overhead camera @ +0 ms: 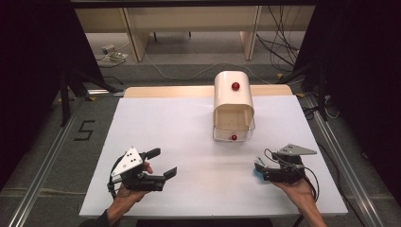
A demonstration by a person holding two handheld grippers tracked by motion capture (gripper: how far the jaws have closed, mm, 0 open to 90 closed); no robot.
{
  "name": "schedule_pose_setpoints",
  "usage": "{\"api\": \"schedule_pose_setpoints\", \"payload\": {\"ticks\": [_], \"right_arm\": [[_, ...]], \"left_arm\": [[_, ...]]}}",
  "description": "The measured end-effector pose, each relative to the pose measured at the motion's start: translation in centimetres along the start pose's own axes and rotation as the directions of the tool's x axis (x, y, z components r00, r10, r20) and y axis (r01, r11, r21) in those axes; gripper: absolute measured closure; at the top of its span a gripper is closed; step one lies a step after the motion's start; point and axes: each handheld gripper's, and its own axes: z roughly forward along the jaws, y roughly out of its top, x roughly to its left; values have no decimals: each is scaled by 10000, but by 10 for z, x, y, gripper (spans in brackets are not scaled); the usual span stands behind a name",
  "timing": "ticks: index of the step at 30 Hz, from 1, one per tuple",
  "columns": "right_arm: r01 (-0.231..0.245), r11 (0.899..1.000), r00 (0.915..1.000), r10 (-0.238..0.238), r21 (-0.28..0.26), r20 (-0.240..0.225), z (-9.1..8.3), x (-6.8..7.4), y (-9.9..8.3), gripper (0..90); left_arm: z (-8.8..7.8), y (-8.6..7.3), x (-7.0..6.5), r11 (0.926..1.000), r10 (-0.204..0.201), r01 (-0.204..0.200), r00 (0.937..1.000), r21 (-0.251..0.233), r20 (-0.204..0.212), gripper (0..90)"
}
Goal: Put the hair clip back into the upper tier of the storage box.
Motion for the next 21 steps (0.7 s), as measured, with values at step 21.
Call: {"api": "schedule_pose_setpoints", "payload": {"ticks": [21], "right_arm": [[249, 9750, 9995, -286, 2207, 136, 27, -2, -10, 224]], "left_arm": [[1, 0, 0, 10000, 16, -16, 10000, 21, 4, 88]]}}
